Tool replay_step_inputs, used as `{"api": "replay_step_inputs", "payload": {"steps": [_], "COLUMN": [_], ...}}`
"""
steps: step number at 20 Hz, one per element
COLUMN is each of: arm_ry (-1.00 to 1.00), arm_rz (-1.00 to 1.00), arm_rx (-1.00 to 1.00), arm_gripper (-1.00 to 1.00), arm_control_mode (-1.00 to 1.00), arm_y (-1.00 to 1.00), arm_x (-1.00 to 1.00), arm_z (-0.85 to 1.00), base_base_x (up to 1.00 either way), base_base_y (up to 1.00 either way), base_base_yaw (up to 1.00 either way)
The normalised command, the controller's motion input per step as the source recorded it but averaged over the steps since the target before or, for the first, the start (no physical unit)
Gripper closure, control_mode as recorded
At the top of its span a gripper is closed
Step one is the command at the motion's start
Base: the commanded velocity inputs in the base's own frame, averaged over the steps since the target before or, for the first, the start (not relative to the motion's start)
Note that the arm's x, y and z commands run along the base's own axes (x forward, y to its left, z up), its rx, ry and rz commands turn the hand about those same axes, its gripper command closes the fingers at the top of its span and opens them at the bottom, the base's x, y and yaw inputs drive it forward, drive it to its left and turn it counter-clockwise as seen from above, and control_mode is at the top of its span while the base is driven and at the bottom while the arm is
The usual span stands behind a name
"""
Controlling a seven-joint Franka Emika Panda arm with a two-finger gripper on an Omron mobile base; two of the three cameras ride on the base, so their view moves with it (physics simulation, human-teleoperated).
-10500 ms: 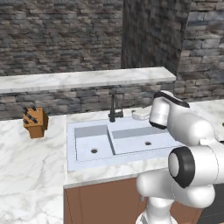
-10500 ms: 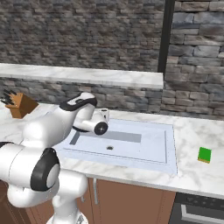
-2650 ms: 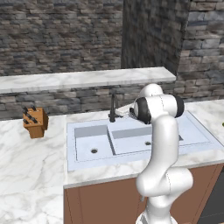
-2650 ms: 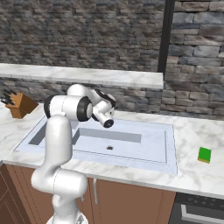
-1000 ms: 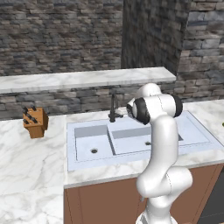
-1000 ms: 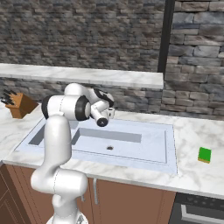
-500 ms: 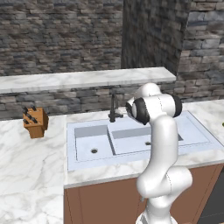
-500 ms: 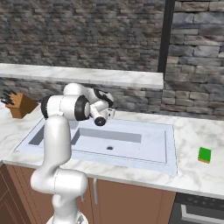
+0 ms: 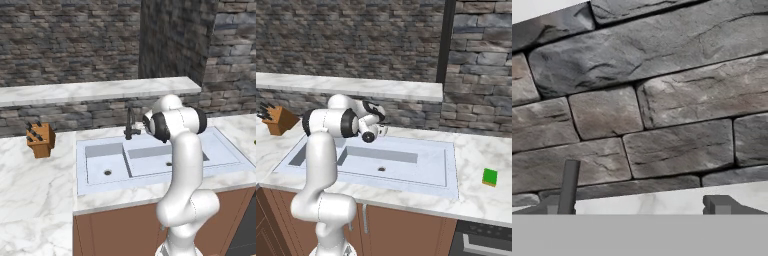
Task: Soak the sponge with water for a few seconds and then drop it inside the sink.
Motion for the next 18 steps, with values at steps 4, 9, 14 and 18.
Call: {"api": "replay_step_inputs", "payload": {"steps": [4,9,14,18], "arm_ry": [0.03,0.02,0.00,0.02], "arm_rz": [-0.06,-0.08,-0.09,-0.08], "arm_rx": [0.05,0.04,0.03,0.04], "arm_gripper": [-1.00,-1.00,-1.00,-1.00], "arm_control_mode": [-1.00,-1.00,-1.00,-1.00], "arm_y": [-0.73,-0.71,-0.67,-0.65], "arm_x": [-0.05,-0.12,-0.14,-0.15], "arm_z": [-0.24,-0.32,-0.40,-0.42], "base_base_x": [0.00,0.00,0.00,0.00], "base_base_y": [0.00,0.00,0.00,0.00], "base_base_yaw": [0.00,0.00,0.00,0.00]}}
